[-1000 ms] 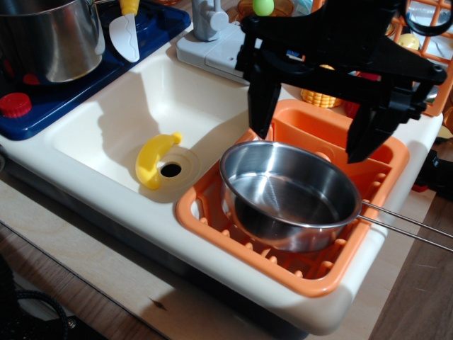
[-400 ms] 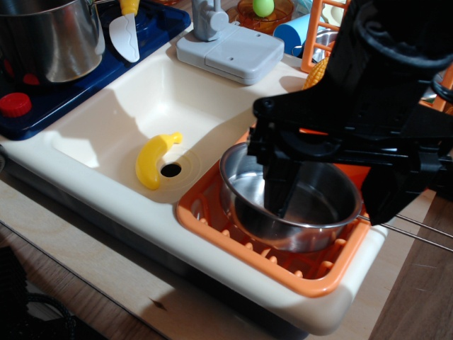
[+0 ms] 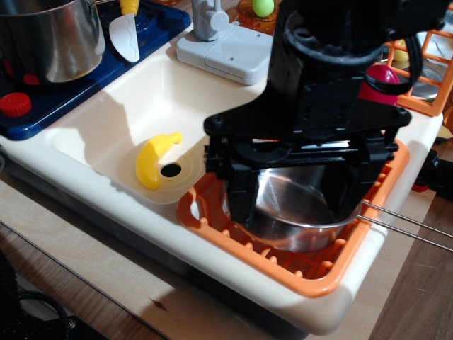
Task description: Put pan from drying rack into sink
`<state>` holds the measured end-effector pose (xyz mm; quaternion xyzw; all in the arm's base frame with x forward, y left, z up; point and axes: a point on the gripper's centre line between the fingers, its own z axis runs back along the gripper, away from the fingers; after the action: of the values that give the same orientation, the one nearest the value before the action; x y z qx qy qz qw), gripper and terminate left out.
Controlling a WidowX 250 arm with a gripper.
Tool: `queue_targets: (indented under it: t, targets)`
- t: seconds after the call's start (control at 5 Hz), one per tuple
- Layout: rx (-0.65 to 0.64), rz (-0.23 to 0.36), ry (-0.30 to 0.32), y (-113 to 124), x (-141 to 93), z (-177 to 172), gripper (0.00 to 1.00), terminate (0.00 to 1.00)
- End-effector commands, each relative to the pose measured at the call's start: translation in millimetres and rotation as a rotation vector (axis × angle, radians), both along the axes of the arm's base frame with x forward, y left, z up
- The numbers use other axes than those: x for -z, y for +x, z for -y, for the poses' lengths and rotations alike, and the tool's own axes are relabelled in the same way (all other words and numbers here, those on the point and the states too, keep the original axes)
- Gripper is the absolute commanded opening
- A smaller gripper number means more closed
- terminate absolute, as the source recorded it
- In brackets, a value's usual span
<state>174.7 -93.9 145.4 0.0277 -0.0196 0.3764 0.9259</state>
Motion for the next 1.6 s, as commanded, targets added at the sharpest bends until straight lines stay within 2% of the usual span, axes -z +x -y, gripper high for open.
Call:
queue_targets:
  t: [0.0, 0.2, 0.6, 0.8, 1.2, 1.4]
  targets:
    - [-0.036, 0.034, -0.035, 1.9, 2.2, -10.6, 1.0, 0.0]
    - [-0.065, 0.036, -0.019, 3.4, 8.1, -15.4, 1.0, 0.0]
    - [-0.069, 0.036, -0.04, 6.8, 22.0, -25.7, 1.0, 0.0]
    - [-0.067, 0.034, -0.034, 6.7, 30.5, -25.9, 0.0, 0.0]
    - [-0.075, 0.035, -0.018, 2.7, 25.9, -21.7, 0.0, 0.0]
    - [-0.093, 0.042, 0.026, -2.2, 11.9, -21.2, 0.0, 0.0]
